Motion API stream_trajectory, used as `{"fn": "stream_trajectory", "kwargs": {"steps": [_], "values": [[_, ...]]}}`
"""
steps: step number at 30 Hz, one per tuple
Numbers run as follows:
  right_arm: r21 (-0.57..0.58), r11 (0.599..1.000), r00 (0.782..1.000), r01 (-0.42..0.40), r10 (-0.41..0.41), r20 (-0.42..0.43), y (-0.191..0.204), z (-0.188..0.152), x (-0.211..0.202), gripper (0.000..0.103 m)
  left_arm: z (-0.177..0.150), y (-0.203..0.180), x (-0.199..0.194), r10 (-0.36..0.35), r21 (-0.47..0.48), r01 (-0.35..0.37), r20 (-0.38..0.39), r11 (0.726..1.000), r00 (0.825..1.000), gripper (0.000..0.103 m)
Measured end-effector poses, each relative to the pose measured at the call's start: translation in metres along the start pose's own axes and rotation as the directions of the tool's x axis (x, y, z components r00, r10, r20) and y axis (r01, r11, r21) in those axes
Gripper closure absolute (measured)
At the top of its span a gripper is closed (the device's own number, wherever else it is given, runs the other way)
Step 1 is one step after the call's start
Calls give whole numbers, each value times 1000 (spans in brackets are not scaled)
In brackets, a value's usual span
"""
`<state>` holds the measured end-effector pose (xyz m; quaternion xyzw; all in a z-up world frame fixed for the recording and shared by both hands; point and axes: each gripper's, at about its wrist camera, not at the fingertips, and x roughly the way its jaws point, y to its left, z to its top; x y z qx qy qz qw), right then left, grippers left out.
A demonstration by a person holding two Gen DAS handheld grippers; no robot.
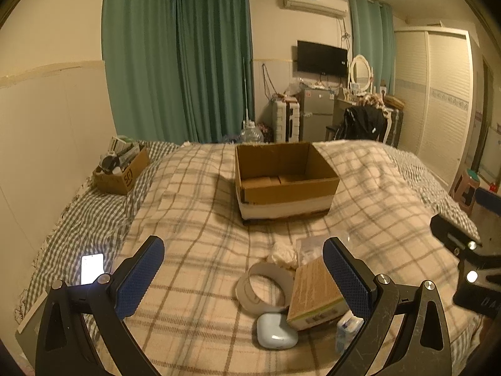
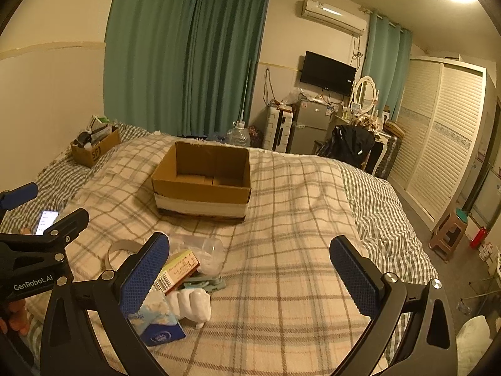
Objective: Organize objects
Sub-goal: 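Reach both grippers toward the items beside the cardboard box, then grasp the blue earbud case with the left gripper while the right grasps the tissue pack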
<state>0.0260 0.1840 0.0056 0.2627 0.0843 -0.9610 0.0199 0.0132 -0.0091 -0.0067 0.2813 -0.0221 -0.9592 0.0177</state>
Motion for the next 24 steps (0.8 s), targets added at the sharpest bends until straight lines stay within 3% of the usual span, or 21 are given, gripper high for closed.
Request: {"fn": "stream_trajectory", "kwargs": {"steps": [9,13,17,19,21,23,24], "values": [[-19,1000,996,-22,20,-91,2,-25,21,0,-49,3,28,33,67,-23,-158,997,987,0],[-22,999,989,-38,34,-140,4,-38,33,0,-72,-5,43,-4,90,26,-238,996,971,0],[-29,998,986,-49,44,-160,8,-42,38,0,-79,-20,50,-59,132,98,-268,986,962,0],[-30,998,985,-52,46,-165,10,-42,40,0,-80,-30,64,-46,169,100,-300,980,953,1],[-35,998,984,-53,46,-171,11,-43,42,0,-83,-36,78,-46,187,114,-335,976,941,7],[-41,998,983,-55,47,-175,13,-44,42,0,-91,-40,89,-61,190,142,-377,971,924,28],[-43,998,983,-55,46,-177,13,-44,42,0,-93,-41,89,-64,196,147,-378,970,924,39]]}}
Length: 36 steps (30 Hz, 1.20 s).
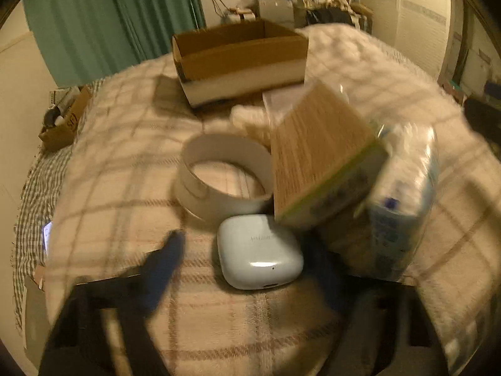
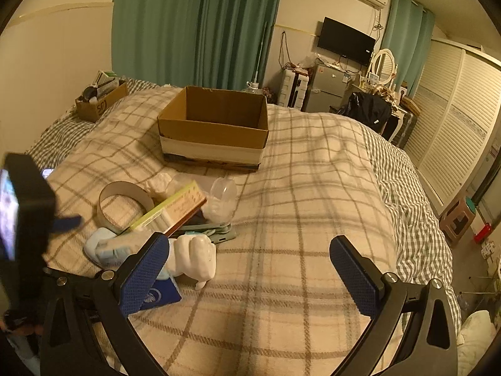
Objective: Organize objects
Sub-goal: 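Grasp the blue earbud case with the left gripper while the right grasps the tissue pack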
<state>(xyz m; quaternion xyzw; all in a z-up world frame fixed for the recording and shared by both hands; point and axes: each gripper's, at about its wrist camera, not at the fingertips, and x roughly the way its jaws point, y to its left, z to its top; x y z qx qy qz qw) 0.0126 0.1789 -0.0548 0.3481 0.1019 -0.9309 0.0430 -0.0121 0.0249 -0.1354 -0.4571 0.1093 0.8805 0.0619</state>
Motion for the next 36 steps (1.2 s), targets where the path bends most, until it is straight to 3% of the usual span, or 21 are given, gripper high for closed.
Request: {"fn": "stream_trajectory", "kwargs": {"steps": [1,8,16,21,23,30,36], "values": [[-2,1000,1000,1,-1,-1,0,0,0,0,-3,-1,-2,-25,6,25,9,1000,1000,48],[-38,999,999,-31,31,11,12,-2,-8,0,-11,22,-32,-76,-61,81,77,995,994,48],[-117,983,989,-143,137,-61,55,-14,5,0,-14,61,-55,23,-128,-5,138,992,990,48],[-160,974,984,-163,149,-98,78,-21,20,1,-21,65,-48,-10,-152,28,119,988,993,48],[-168,973,984,-157,139,-115,82,-23,26,5,-21,63,-47,-21,-148,39,117,988,993,48],[-193,964,979,-181,158,-128,88,-24,30,51,-20,64,-49,-32,-155,51,125,987,992,48],[-197,958,978,-206,193,-83,83,-15,14,52,-11,66,-59,-31,-161,56,151,985,988,48]]}}
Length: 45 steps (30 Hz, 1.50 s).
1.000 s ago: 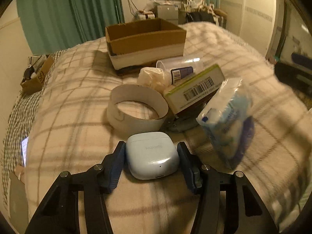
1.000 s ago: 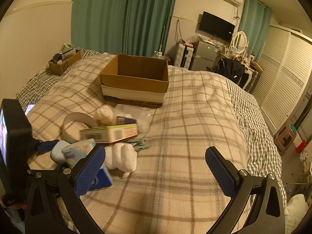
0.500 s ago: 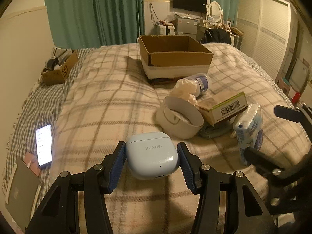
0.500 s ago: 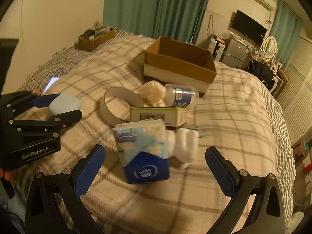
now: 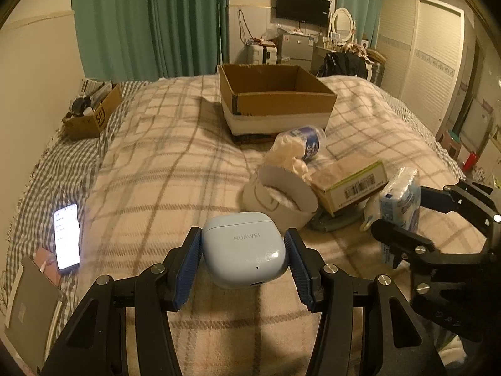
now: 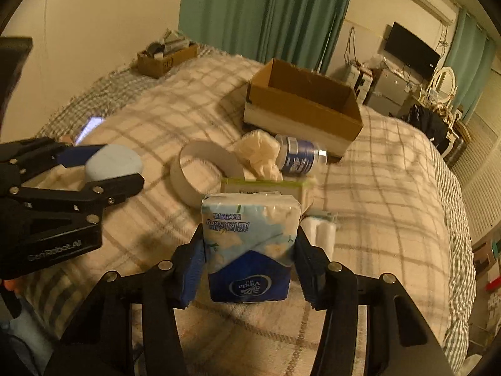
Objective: Organize objects
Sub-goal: 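Grasp the blue earbud case with the left gripper while the right grasps the tissue pack, then drop the earbud case and tissue pack into the cardboard box with both grippers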
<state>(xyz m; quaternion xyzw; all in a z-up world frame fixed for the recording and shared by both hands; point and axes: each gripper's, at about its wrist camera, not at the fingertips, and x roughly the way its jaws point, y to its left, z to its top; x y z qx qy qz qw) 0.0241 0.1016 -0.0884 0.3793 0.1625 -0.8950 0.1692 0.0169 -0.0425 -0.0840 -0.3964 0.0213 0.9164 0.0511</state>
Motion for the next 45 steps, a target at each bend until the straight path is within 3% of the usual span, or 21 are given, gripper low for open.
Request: {"fn": "stream_trajectory", "kwargs": {"steps": [8,13,19,21,28,33,40,42,43,44,45], "values": [[-14,1000,991,-23,25,131,-24,51,-41,52,45,2,-11,-52,-5,52,47,999,998,48],[14,999,981,-30,27,193,-61,104,-52,52,99,8,-14,-108,-9,109,79,994,991,48],[43,999,976,-8,-1,218,-115,180,-42,52,177,2,-12,-95,52,88,143,995,985,48],[84,995,979,-56,38,201,-140,208,-26,52,207,1,3,-97,49,91,143,995,985,48],[171,984,991,-45,23,131,-199,279,60,52,274,-8,77,-63,73,54,137,996,988,48],[198,980,998,-38,28,55,-220,287,140,52,288,-13,155,-13,92,6,81,996,997,48],[211,975,997,-68,73,-17,-227,257,221,52,277,-15,233,-19,79,20,-13,997,1000,48],[237,969,996,-75,82,-18,-234,251,232,48,273,-12,242,-31,71,33,-37,997,999,45],[246,966,996,-77,85,-24,-237,249,235,31,272,-13,244,-32,75,35,-48,997,998,34],[256,964,996,-77,84,-18,-240,249,234,22,272,-14,243,-20,79,24,-48,997,999,23],[262,962,997,-76,81,-5,-241,249,230,16,272,-13,239,-2,81,5,-38,997,999,5]]}}
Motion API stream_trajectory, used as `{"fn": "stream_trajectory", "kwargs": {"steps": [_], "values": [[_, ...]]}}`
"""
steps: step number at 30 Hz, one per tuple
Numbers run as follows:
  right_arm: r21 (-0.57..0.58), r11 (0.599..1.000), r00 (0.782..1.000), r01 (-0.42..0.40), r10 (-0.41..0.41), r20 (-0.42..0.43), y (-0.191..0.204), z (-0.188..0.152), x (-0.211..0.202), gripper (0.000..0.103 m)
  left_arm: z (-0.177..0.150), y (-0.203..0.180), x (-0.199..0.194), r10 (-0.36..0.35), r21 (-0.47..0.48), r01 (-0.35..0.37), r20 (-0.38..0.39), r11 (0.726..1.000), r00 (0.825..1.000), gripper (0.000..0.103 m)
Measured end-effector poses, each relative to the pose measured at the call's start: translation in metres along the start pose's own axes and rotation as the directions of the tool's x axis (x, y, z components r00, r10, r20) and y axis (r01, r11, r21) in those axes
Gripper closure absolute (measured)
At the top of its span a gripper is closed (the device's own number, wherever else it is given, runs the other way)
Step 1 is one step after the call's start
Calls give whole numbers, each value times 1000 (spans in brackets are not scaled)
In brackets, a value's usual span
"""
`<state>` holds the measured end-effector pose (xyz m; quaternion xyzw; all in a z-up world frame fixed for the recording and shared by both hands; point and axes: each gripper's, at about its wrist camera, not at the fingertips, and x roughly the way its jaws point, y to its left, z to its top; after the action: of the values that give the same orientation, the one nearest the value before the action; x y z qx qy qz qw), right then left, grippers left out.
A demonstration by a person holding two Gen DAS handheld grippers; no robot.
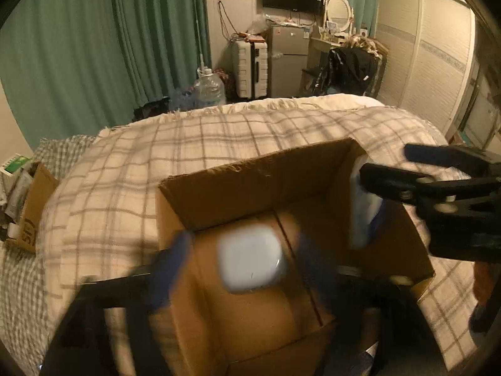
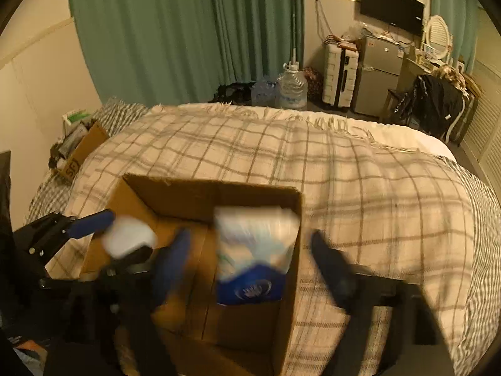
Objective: Organize objects
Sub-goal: 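Drop the earbud case and tissue pack into the cardboard box with both grippers, then grasp the white figurine with the right gripper while the left grasps the tape roll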
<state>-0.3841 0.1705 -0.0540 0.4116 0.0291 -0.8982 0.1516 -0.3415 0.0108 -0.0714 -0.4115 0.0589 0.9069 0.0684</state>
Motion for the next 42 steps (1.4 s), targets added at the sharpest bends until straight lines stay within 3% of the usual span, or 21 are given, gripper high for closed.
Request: {"fn": "stream_trajectory", "kwargs": {"steps": [2,7,11,16,23,26,29,32,35,37,39,42], "values": [[1,1000,1000,-4,4,26,-1,3,-16,16,-2,0,-17,34,1,-34,56,999,998,0],[-16,998,996,57,-55,76,9,9,-80,16,0,4,-63,62,9,-63,56,998,996,0],[-38,999,996,33,-30,88,18,3,-143,14,-3,14,-125,69,-30,-66,84,997,994,0],[-91,995,999,-41,44,27,35,-30,-216,13,-26,20,-196,21,4,-21,65,1000,998,0],[-178,984,999,18,-12,37,61,-96,-287,10,-91,20,-237,24,22,-24,31,999,999,0],[-209,978,1000,21,-15,27,72,-132,-293,10,-133,18,-237,18,-14,-17,8,1000,1000,0],[-207,978,999,31,-27,23,83,-175,-285,10,-169,10,-234,36,-68,-33,43,997,998,0],[-209,973,995,96,-90,37,99,-222,-266,10,-202,0,-230,88,-99,-80,76,992,993,0],[-216,970,994,111,-113,0,113,-258,-240,10,-231,-6,-213,102,-171,-93,44,981,994,0],[-194,977,995,89,-97,-33,117,-275,-224,10,-239,-6,-202,80,-164,-78,6,983,997,0],[-176,982,993,67,-83,-81,119,-286,-207,10,-242,-5,-192,113,-134,-117,-35,984,993,0],[-219,973,990,68,-93,-108,130,-295,-189,10,-245,3,-192,91,-166,-94,-30,982,995,0]]}}
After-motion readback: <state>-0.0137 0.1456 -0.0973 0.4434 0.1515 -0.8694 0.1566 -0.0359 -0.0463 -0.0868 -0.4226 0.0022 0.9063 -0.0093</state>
